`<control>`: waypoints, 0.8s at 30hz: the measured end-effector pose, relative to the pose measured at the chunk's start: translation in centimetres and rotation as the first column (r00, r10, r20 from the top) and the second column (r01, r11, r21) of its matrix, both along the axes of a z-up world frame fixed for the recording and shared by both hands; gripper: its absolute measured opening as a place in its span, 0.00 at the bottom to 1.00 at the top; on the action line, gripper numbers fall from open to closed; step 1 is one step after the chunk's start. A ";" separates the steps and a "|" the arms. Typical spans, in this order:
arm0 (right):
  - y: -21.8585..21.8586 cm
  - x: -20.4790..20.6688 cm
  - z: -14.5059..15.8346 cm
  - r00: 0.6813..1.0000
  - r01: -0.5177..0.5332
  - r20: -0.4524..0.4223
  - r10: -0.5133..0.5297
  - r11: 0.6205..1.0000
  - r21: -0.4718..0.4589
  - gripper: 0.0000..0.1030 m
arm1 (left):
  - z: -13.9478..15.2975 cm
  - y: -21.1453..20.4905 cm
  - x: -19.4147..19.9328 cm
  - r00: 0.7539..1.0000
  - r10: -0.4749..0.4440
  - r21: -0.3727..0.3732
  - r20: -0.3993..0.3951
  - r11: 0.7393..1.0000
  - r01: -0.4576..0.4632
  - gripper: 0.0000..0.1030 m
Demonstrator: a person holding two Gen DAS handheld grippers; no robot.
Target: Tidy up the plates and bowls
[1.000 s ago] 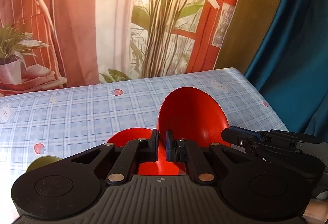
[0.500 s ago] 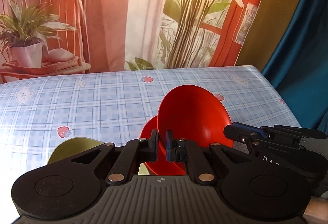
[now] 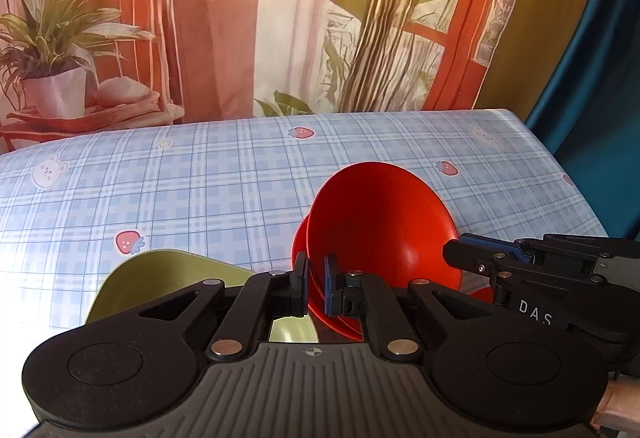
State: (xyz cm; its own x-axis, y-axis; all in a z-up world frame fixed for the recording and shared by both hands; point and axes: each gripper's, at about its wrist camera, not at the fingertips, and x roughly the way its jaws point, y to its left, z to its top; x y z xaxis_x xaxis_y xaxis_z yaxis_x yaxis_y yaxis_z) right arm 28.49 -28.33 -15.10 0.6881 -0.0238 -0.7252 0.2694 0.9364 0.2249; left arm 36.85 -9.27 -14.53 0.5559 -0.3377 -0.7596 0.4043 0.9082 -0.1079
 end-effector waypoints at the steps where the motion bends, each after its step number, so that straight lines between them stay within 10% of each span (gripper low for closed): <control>1: 0.0 0.0 -0.1 1.000 -0.001 -0.003 0.001 1.000 0.001 0.07 | -0.1 0.0 0.1 1.000 0.001 0.002 -0.002 1.000 -0.001 0.08; 24: -0.3 -0.8 -0.1 1.000 0.001 -0.007 -0.001 1.000 -0.005 0.12 | 0.5 0.0 -0.6 1.000 0.014 0.042 0.025 0.999 -0.015 0.12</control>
